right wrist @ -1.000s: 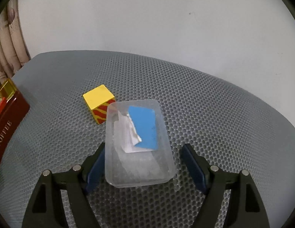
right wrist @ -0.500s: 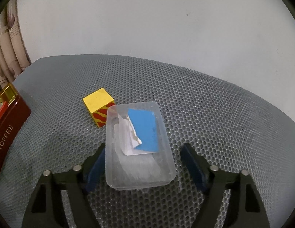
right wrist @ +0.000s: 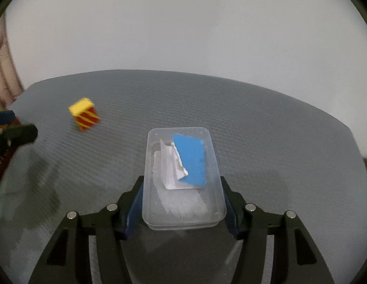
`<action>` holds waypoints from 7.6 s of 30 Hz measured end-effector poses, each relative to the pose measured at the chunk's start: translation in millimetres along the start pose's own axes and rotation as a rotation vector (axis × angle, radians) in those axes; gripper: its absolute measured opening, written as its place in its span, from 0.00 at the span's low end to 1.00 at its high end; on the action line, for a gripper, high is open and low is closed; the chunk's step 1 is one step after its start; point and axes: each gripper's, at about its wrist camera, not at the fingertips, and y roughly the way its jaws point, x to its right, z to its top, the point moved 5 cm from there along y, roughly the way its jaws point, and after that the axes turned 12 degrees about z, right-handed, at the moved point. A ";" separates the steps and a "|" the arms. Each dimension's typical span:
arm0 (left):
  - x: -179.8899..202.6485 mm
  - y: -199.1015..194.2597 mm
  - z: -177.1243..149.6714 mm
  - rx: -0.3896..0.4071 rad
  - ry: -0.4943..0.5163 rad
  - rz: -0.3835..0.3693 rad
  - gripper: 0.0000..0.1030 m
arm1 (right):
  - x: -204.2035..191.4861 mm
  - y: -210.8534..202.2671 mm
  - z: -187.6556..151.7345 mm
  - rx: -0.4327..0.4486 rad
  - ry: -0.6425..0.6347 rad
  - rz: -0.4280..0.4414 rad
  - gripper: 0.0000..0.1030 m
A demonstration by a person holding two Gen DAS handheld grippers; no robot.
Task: Organize rigid objects
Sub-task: 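Grasp the yellow striped cube with the left tool while the right tool holds the clear box, then carry the yellow cube into the toffee tin with the left tool, then open the left tool to release the yellow cube and withdraw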
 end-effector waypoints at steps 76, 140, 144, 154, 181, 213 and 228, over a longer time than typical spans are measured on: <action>-42.8 -38.8 -44.8 -0.049 0.068 0.017 0.26 | 41.9 -22.7 -14.6 0.005 0.042 -0.040 0.59; -291.9 -7.0 -119.7 -0.205 -0.270 0.180 0.26 | 37.7 -24.6 -10.3 0.004 0.037 -0.039 0.59; -290.3 -2.2 -119.6 -0.200 -0.253 0.174 0.26 | 38.1 -24.4 -10.2 0.004 0.035 -0.040 0.59; -285.6 2.8 -120.6 -0.193 -0.215 0.202 0.29 | 39.9 -24.0 -9.9 0.003 0.034 -0.039 0.59; -296.4 -50.0 -111.9 -0.076 -0.188 0.287 0.53 | 40.8 -23.9 -10.2 0.003 0.033 -0.041 0.59; -275.4 -98.8 -136.8 0.048 -0.225 0.259 0.69 | 49.8 -26.9 -11.4 -0.006 0.040 -0.048 0.58; -299.0 -99.9 -158.5 0.017 -0.324 0.289 0.72 | 45.8 -38.8 -15.0 -0.042 0.069 -0.148 0.58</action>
